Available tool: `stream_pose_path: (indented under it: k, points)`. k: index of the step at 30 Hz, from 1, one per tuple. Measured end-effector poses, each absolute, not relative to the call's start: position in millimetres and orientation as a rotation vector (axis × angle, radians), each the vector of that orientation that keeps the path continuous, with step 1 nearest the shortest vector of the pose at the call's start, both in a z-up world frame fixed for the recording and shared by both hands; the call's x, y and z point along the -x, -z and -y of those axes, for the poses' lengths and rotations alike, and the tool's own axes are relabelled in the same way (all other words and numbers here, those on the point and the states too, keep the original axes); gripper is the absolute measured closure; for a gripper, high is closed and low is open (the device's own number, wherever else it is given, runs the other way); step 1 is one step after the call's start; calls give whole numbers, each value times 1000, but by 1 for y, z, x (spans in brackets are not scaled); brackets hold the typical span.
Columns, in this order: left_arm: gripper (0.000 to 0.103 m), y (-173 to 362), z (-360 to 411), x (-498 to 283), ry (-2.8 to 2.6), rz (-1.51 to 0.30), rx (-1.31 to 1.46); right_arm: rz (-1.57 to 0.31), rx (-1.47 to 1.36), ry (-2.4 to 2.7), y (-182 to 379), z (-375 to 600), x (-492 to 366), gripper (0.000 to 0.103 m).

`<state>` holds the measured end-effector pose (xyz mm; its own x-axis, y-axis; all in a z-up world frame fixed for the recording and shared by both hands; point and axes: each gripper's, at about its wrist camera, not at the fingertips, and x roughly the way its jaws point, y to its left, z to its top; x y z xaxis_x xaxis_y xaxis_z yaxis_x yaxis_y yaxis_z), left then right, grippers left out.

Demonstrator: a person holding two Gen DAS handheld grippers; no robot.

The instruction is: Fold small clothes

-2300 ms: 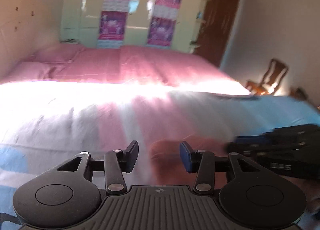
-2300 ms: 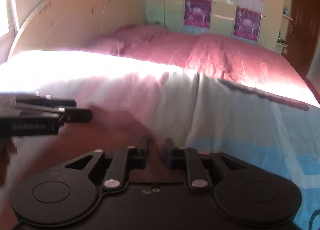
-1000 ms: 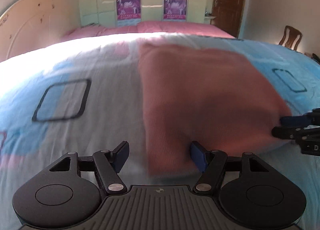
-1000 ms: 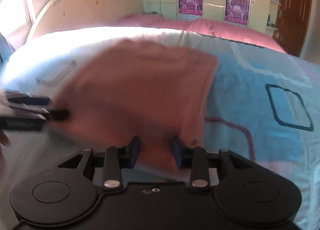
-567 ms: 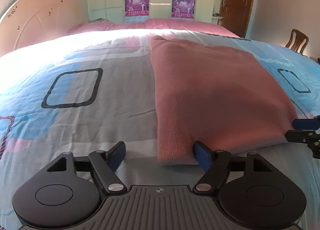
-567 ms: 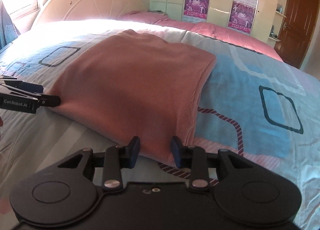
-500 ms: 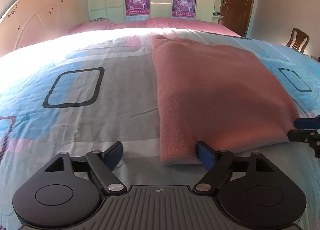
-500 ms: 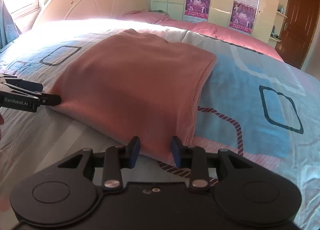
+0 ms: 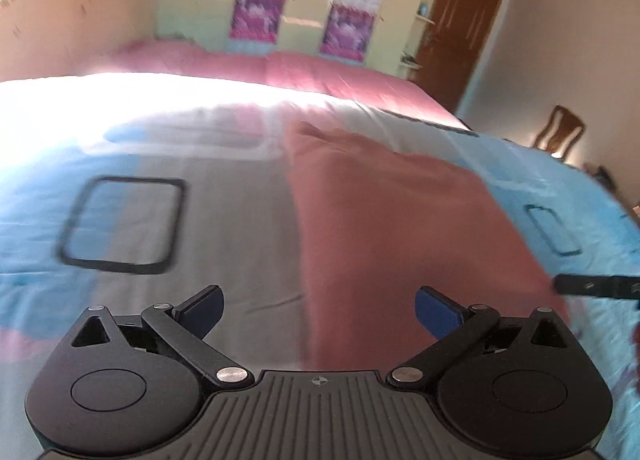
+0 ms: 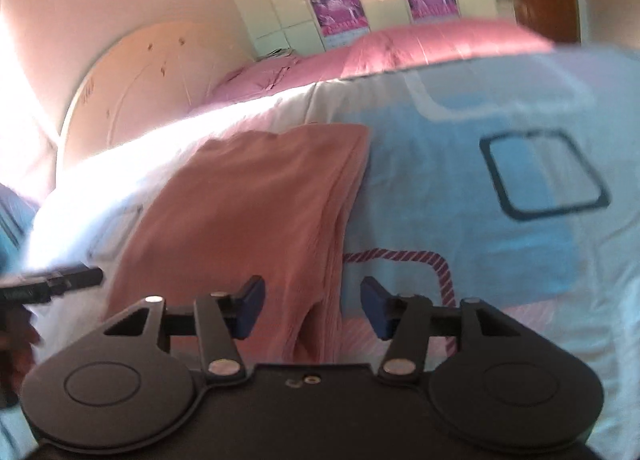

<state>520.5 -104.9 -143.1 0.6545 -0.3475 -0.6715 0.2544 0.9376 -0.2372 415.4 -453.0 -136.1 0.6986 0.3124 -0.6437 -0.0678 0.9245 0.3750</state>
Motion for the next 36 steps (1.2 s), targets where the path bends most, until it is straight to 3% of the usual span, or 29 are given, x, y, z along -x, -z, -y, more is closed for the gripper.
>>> stream_pose_path:
  k: [9, 12, 17, 20, 24, 26, 28, 36]
  points:
    - [2, 162, 120, -571, 348, -873, 183, -871, -635, -250, 166, 492, -474, 51]
    - [15, 168, 116, -583, 360, -898, 262, -905, -692, -289, 176, 497, -487, 51]
    - [16, 180, 113, -603, 423, -961, 374, -942, -784, -359, 186, 501, -501, 51]
    - [16, 183, 115, -612, 455, -990, 398, -945, -757, -370, 187, 494, -509, 59]
    - [16, 181, 131, -619, 457, -1000, 321, -946, -737, -390, 186, 488, -516, 61]
    - [25, 178, 142, -619, 444, -993, 268, -944, -704, -394, 184, 483, -519, 63]
    - [34, 172, 152, -619, 420, -980, 230, -942, -648, -380, 181, 476, -521, 78]
    - [60, 147, 184, -614, 369, -931, 18, -899, -411, -304, 160, 441, -513, 84]
